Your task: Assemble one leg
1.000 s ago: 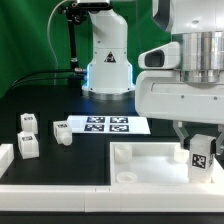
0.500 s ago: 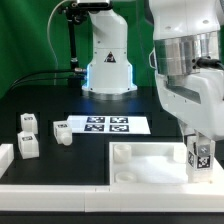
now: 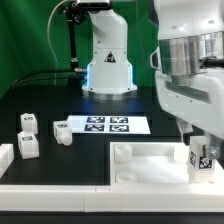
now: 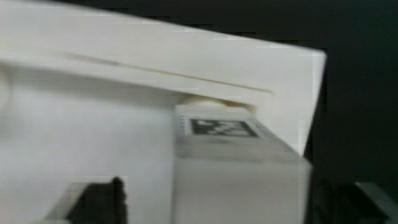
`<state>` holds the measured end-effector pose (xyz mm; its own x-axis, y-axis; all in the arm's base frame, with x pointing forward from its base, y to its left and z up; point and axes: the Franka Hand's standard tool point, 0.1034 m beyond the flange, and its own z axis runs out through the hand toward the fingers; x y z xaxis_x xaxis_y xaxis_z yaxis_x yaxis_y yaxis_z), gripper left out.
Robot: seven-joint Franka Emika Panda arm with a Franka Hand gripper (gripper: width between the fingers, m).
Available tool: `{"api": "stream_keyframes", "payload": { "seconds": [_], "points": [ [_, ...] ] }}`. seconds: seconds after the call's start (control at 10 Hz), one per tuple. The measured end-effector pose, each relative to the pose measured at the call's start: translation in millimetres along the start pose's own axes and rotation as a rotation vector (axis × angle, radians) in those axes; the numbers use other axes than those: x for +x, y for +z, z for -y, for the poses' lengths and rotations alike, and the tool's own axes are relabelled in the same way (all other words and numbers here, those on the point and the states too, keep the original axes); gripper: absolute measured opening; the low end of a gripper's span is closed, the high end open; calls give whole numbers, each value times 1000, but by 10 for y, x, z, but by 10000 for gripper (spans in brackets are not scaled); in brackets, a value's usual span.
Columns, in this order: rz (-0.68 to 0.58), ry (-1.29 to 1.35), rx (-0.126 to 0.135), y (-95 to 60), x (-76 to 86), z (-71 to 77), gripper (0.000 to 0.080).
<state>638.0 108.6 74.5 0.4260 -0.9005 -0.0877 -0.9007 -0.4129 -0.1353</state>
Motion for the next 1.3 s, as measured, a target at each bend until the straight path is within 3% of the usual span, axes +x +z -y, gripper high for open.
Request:
{"api": "stream_keyframes", "payload": {
  "seconds": [0.1, 0.2, 0.4, 0.6, 0.7, 0.9, 1.0, 1.1, 1.2, 1.3],
  "points": [
    [7, -235, -9, 12, -32, -4, 627],
    [11, -306, -12, 16, -35, -12, 643],
    [8, -435, -15, 16, -21, -19, 643],
    [-24, -778, -56, 9, -52, -7, 649],
    [-21, -1042, -65, 14, -49, -3, 649],
    [-19, -1040, -64, 22, -28, -14, 649],
    [-19, -1033, -63, 22, -24, -16, 554],
    [-20, -955, -61, 23, -29, -15, 359],
    [-22, -875, -60, 24, -31, -16, 359],
    [-25, -807, -59, 20, -36, -12, 287]
  ]
}}
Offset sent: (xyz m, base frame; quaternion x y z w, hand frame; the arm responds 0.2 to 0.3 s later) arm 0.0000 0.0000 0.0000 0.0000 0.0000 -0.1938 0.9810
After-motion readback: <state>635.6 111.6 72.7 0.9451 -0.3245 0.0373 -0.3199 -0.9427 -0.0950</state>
